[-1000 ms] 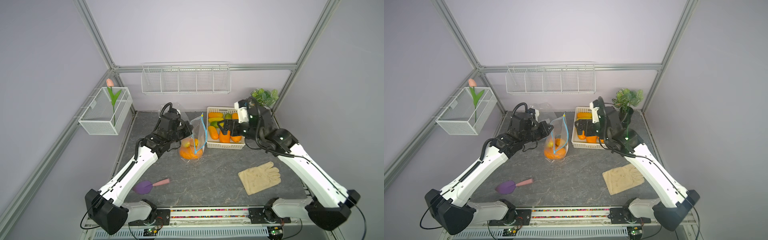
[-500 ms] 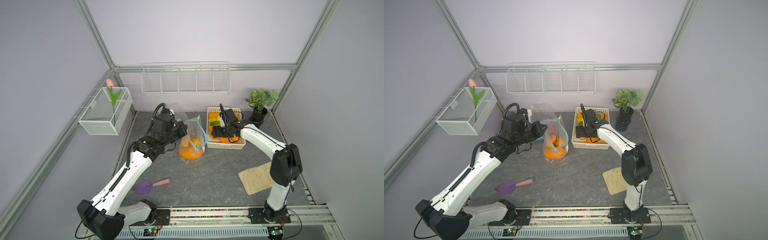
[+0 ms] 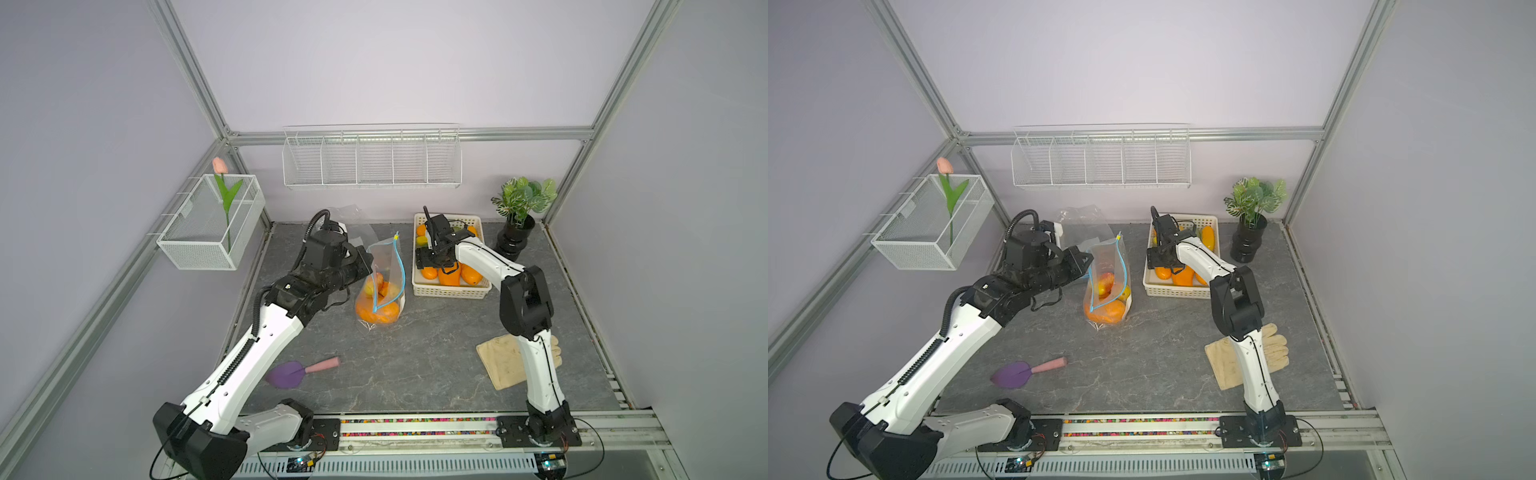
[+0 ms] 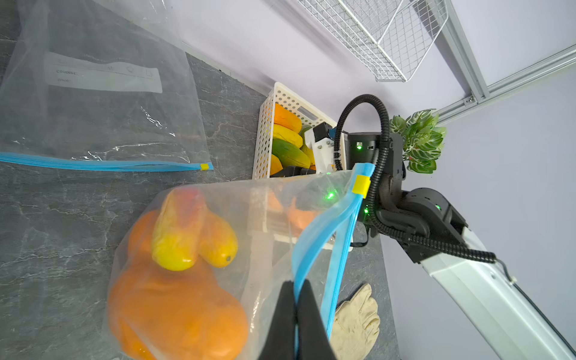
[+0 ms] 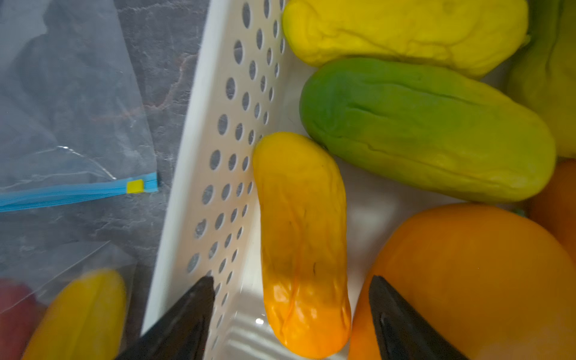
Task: Place the mango in a zip-top bag and seal the zipper
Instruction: Pick up the mango from the basket.
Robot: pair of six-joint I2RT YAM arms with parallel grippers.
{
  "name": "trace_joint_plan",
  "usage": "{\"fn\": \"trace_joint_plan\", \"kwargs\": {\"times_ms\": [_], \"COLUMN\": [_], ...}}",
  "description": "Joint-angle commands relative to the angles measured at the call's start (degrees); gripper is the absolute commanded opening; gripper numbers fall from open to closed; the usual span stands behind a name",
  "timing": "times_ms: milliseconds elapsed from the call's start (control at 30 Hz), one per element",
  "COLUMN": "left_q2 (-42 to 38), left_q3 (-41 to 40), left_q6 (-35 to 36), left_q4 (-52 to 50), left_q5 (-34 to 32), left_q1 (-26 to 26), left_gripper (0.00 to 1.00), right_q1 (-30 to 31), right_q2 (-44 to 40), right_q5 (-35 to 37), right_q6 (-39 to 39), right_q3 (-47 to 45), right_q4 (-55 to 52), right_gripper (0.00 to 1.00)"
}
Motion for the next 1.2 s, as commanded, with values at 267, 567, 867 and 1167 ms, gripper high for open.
{"fn": "trace_joint_plan", "kwargs": {"times_ms": [267, 567, 867, 1167], "left_q2": [-2.9, 1.1, 3.7, 6.5], "left_q3": [0.1, 2.4, 1.6, 5.0], "left_q6": [9.2, 5.8, 3.5, 3.1], "left_q4": [-8.0, -5.0, -0.3, 0.8], "left_q5": [5.7, 9.5, 10.5, 10.8], "left_q1": [7.9, 7.8, 6.0, 6.0], "left_gripper": [0.0, 0.0, 0.0, 0.0], "right_q1": [1.1, 0.1, 0.1, 10.2], "right_q2": [4.5, 1.6, -23.0, -51.6], "right_q5": [3.6, 2.1, 0.8, -5.1], "right_q6": [-1.9, -4.3, -2.2, 0.3], "right_q3": [2.6, 3.1, -9.2, -42.1], "right_q4": [-4.0, -3.9, 7.8, 50.7], "right_gripper": [0.73, 0.44, 0.36, 0.37]}}
